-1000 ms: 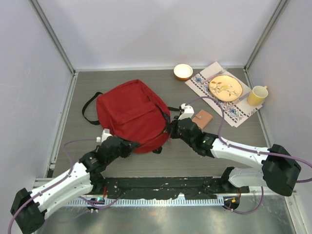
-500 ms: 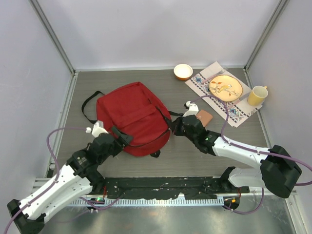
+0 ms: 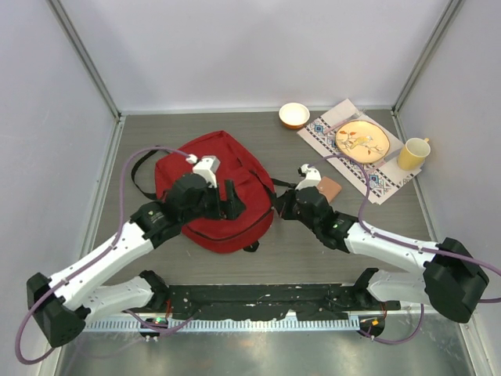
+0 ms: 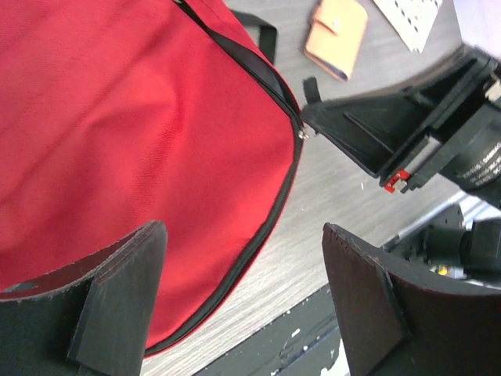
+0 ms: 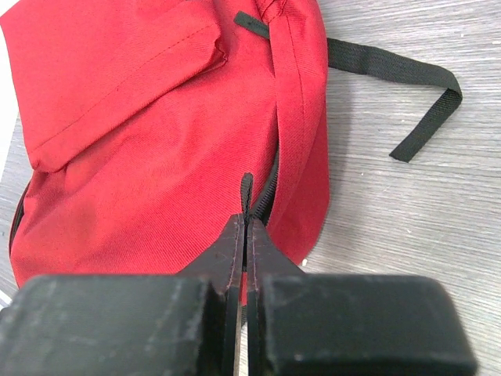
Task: Pack the student bag
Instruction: Zip the student bag at the center of the board.
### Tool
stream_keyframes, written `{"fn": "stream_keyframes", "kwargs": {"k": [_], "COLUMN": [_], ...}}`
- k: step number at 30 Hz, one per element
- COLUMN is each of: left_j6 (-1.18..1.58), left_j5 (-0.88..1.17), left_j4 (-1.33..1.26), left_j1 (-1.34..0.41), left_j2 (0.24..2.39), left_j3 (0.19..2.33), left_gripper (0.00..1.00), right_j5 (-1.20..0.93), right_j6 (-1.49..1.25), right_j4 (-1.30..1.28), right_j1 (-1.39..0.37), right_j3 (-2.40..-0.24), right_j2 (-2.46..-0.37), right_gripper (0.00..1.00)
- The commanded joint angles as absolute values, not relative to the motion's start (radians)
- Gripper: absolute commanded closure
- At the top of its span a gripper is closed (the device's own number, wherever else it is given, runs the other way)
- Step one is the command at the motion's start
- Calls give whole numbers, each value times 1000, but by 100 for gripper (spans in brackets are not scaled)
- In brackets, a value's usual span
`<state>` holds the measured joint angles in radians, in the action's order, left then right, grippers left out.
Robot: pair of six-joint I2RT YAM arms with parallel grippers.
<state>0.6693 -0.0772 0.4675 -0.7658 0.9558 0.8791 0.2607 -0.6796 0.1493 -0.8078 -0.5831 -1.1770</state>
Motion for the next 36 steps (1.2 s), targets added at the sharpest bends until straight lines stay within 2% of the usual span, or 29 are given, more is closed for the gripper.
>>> {"fn": "stream_keyframes", "kwargs": {"k": [1,12,23,30,36], "left_j6": [537,446,419,394,397], "left_j5": [110,-122,-393,-413,-308], "left_j4": [353,310,267,199,196], "left_j1": [-813,-1040,-1078,-1078,-1078], "left_j2": [1034,1296,1388,1348,1422], "left_j3": [925,1003,1029,1005,1029], "left_gripper": [17,18,20,18,19], "right_j5": [282,293,291,290,288], "right_j6": [-680,-667,-669,-673,-677], "right_j4": [192,173,163,160,161], "right_j1": [-804,-805,-805,-805,-805], "right_j3": [-574,-580,-571,-563,-566], "right_j2": [-1135,-1106,-1072,-1062,-1057], "right_gripper": [99,99,99,99,99]}}
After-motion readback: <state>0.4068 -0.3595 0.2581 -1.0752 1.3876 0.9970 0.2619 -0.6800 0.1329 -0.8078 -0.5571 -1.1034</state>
